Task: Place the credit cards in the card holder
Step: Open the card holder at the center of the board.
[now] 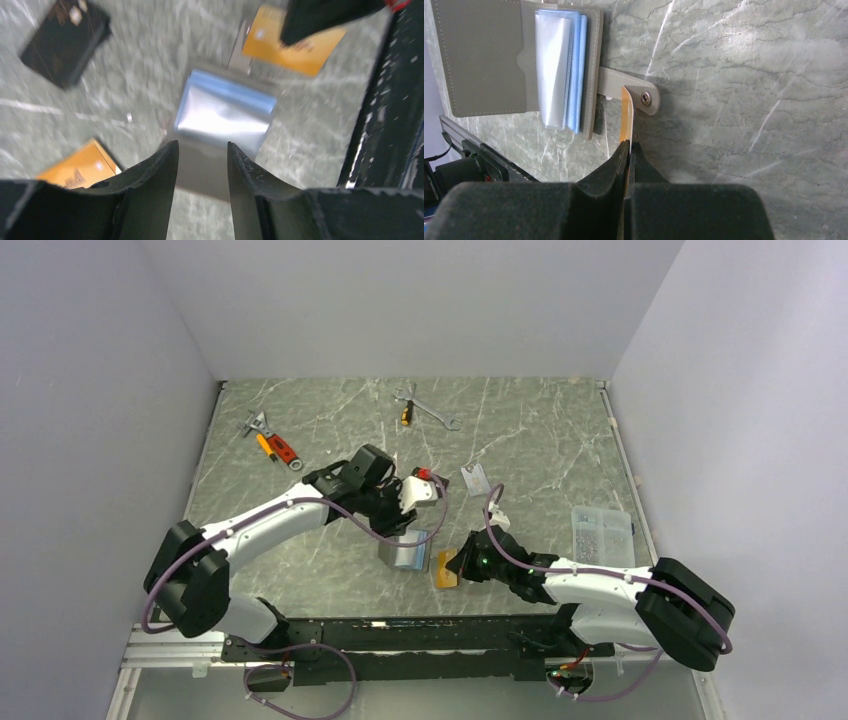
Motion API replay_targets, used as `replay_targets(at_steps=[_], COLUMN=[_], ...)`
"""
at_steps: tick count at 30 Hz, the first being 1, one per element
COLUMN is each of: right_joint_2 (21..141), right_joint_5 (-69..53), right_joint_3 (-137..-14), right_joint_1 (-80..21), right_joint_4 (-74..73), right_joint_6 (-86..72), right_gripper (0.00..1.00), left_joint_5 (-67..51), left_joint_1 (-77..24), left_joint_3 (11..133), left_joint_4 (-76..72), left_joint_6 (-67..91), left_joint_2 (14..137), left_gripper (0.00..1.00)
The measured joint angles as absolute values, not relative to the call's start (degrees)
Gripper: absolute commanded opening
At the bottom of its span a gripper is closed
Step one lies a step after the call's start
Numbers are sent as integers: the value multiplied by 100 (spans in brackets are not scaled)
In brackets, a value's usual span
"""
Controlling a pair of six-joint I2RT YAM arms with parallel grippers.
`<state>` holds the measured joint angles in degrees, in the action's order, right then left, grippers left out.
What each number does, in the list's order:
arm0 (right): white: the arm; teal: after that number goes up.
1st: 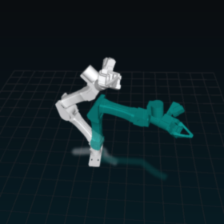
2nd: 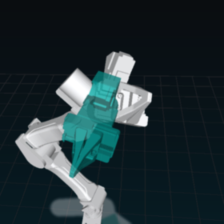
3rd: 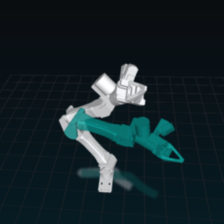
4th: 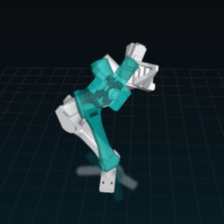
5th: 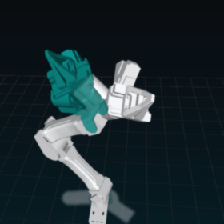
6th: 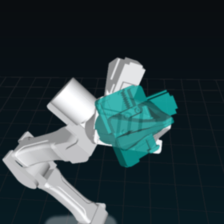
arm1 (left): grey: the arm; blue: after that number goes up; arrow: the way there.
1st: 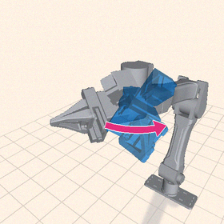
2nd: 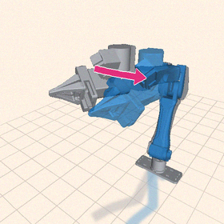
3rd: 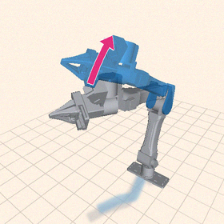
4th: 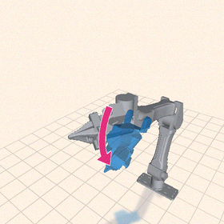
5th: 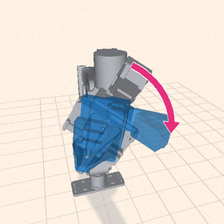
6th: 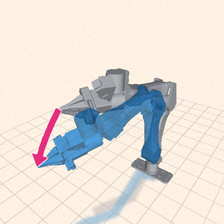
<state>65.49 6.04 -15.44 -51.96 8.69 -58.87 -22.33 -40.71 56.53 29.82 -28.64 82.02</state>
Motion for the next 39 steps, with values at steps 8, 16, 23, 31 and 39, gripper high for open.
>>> replay_targets(at_steps=[8, 16, 23, 31, 39], right_joint_2=[6604, 6604, 6646, 6681, 6663], right_joint_5=[644, 696, 707, 720, 729], right_joint_3=[-1614, -1614, -1612, -1612, -1603], right_joint_1=[-5212, -5234, -5234, -5234, -5234], right_joint_4=[805, 799, 816, 825, 801], right_joint_6=[-5905, -5964, -6003, -6066, -6119], right_gripper=[0, 0, 0, 0, 0], left_joint_5=[-2429, -1914, -1535, -1059, -368], left_joint_1=[-5015, -5186, -5360, -5771, -5771], left_joint_3=[6051, 5946, 5601, 5214, 4895], left_joint_4=[2766, 2700, 2460, 2241, 1951], left_joint_6=[-2759, -2956, -3107, -3242, -3345], left_joint_2=[8694, 9426, 9367, 8952, 8742], left_gripper=[45, 45, 46, 44, 40])
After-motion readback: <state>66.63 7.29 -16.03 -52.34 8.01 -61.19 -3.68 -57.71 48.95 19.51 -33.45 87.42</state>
